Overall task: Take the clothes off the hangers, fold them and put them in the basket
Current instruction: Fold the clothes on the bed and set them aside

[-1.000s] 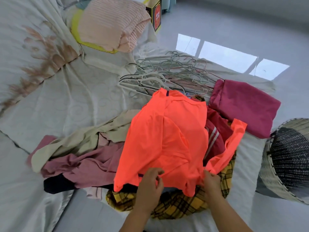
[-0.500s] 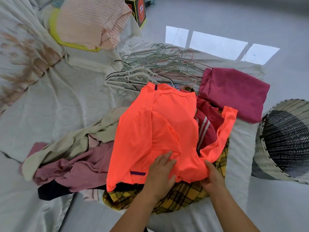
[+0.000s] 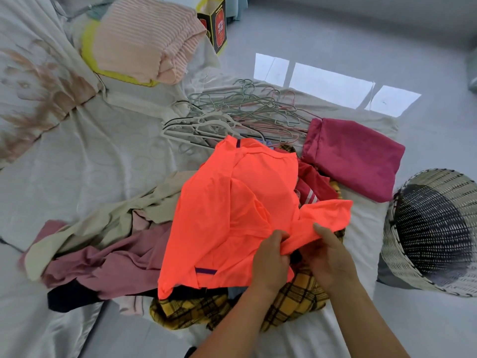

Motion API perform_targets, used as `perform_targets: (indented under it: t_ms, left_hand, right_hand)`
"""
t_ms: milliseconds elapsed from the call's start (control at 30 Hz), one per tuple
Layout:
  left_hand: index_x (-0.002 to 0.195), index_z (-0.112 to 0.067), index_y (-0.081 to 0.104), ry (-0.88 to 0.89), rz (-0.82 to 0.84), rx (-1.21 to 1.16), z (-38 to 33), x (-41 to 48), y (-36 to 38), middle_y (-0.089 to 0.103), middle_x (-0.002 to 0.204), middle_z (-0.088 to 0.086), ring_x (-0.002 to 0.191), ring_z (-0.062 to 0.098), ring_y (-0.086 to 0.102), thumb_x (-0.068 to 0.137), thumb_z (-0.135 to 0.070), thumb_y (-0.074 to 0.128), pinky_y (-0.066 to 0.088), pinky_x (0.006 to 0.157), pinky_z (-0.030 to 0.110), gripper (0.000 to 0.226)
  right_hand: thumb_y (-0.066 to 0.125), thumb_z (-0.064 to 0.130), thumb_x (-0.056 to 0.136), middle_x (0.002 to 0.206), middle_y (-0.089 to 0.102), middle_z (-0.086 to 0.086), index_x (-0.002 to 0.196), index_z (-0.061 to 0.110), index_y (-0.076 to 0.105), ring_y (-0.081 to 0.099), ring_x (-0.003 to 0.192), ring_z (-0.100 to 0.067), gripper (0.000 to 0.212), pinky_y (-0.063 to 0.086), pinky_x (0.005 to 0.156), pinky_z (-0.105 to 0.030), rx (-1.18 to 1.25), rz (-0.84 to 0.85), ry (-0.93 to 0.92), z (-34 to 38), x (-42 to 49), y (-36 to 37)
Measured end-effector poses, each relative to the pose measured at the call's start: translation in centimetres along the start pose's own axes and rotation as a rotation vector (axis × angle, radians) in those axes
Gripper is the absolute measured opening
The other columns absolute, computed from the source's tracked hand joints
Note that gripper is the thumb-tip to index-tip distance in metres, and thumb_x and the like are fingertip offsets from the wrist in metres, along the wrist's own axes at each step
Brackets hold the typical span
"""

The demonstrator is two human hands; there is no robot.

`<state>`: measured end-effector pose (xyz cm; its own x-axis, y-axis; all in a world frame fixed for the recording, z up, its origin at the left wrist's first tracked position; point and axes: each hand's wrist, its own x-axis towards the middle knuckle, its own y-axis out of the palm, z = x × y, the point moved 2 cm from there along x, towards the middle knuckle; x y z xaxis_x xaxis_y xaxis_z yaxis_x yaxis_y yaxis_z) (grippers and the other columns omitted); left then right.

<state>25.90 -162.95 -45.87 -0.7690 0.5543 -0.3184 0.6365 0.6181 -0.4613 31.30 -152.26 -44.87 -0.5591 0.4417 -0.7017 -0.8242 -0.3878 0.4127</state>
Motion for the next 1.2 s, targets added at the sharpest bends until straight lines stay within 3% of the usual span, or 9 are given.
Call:
perform_targets:
  t_ms: [67, 200, 300, 400, 533, 800, 900, 1067, 1200]
  left_hand:
    - [0.114, -0.014, 0.056, -0.002, 0.03, -0.005, 0.1, -0.3, -0.5, 0.065, 0.1, 0.005, 0.088, 0.019, 0.059, 0.078, 0.003, 0.048, 0.04, 0.073, 0.024, 0.04]
    - [0.117, -0.013, 0.054, -0.004, 0.088, -0.049, 0.6, -0.7, -0.9, 0.063, 0.099, 0.003, 0.083, 0.013, 0.058, 0.082, 0.002, 0.045, 0.039, 0.072, 0.023, 0.039]
    - [0.107, -0.021, 0.057, -0.087, 0.059, -0.276, 0.8, -1.0, -2.1, 0.063, 0.095, -0.005, 0.077, -0.002, 0.056, 0.085, 0.004, 0.043, 0.041, 0.072, 0.015, 0.035]
    - [0.1, -0.018, 0.058, -0.334, -0.112, -0.803, 1.5, -1.2, -3.8, 0.062, 0.09, -0.001, 0.081, 0.011, 0.056, 0.088, 0.011, 0.038, 0.048, 0.07, 0.019, 0.038]
    - [0.074, -0.013, 0.05, -0.565, -0.366, -1.166, 4.2, -2.0, -5.9, 0.045, 0.076, 0.001, 0.063, 0.008, 0.044, 0.087, 0.015, 0.037, 0.04, 0.054, 0.018, 0.034]
    - [0.103, -0.014, 0.062, -0.701, -0.215, -1.396, 6.6, -2.5, -5.5, 0.068, 0.098, 0.007, 0.09, 0.024, 0.06, 0.083, -0.015, 0.059, 0.051, 0.068, 0.036, 0.02]
    - [0.112, -0.022, 0.061, -0.792, -0.219, -1.345, 6.4, -1.4, -5.5, 0.07, 0.108, 0.006, 0.101, 0.027, 0.063, 0.045, -0.044, 0.088, 0.056, 0.063, 0.037, 0.076]
    - [0.112, -0.015, 0.064, -0.709, -0.205, -1.148, 7.3, 0.2, -4.7, 0.071, 0.106, 0.006, 0.103, 0.024, 0.064, 0.038, -0.051, 0.087, 0.049, 0.092, 0.04, 0.085]
    - [0.1, -0.017, 0.072, -0.639, -0.219, -1.039, 7.9, 0.3, -4.8, 0.071, 0.105, 0.004, 0.104, 0.022, 0.063, 0.044, -0.049, 0.087, 0.045, 0.098, 0.038, 0.066]
  right_hand:
    - [0.069, 0.024, 0.072, 0.096, 0.061, -0.011, 0.1, 0.008, 0.06, 0.058, 0.096, -0.025, 0.034, 0.055, 0.075, -0.036, 0.212, -0.053, 0.064, -0.6, 0.6, -0.7]
    - [0.089, 0.034, 0.019, 0.075, 0.062, -0.002, 0.058, 0.019, 0.068, 0.062, 0.073, -0.015, 0.047, 0.051, 0.073, -0.029, 0.305, -0.091, -0.104, 0.9, 1.5, 0.2]
    - [0.07, 0.023, 0.069, 0.08, 0.066, 0.0, 0.071, 0.018, 0.074, 0.063, 0.069, -0.008, 0.007, 0.049, 0.069, -0.022, 0.062, -0.016, -0.236, 3.3, 2.7, 4.8]
    - [0.056, 0.016, 0.089, 0.106, 0.061, 0.002, 0.108, 0.008, 0.064, 0.056, 0.088, 0.0, 0.022, 0.042, 0.081, -0.011, -0.441, 0.222, -0.38, 2.9, 3.0, 12.7]
    - [0.054, 0.024, 0.094, 0.113, 0.058, 0.004, 0.12, 0.009, 0.06, 0.05, 0.103, -0.004, 0.03, 0.038, 0.093, -0.016, -1.009, 0.572, -0.308, -2.0, 2.7, 19.3]
    - [0.051, 0.013, 0.091, 0.098, 0.059, -0.014, 0.078, 0.01, 0.056, 0.053, 0.096, -0.028, 0.014, 0.033, 0.07, -0.029, -1.091, -0.224, -0.389, 2.1, 13.3, 8.4]
    - [0.052, 0.035, 0.085, 0.072, 0.046, -0.009, 0.061, 0.017, 0.046, 0.045, 0.076, -0.025, 0.031, 0.039, 0.069, -0.039, -1.072, -0.367, -0.275, 3.5, 17.0, 6.6]
    - [0.067, 0.033, 0.082, 0.084, 0.053, -0.012, 0.104, -0.009, 0.059, 0.051, 0.074, -0.025, 0.048, 0.045, 0.07, -0.037, -0.757, -0.452, -0.096, 3.7, 22.5, 6.0]
    - [0.066, 0.01, 0.079, 0.073, 0.055, -0.004, 0.098, -0.004, 0.066, 0.049, 0.064, -0.017, 0.024, 0.043, 0.057, -0.025, -0.842, -0.494, -0.226, 4.3, 24.5, 7.2]
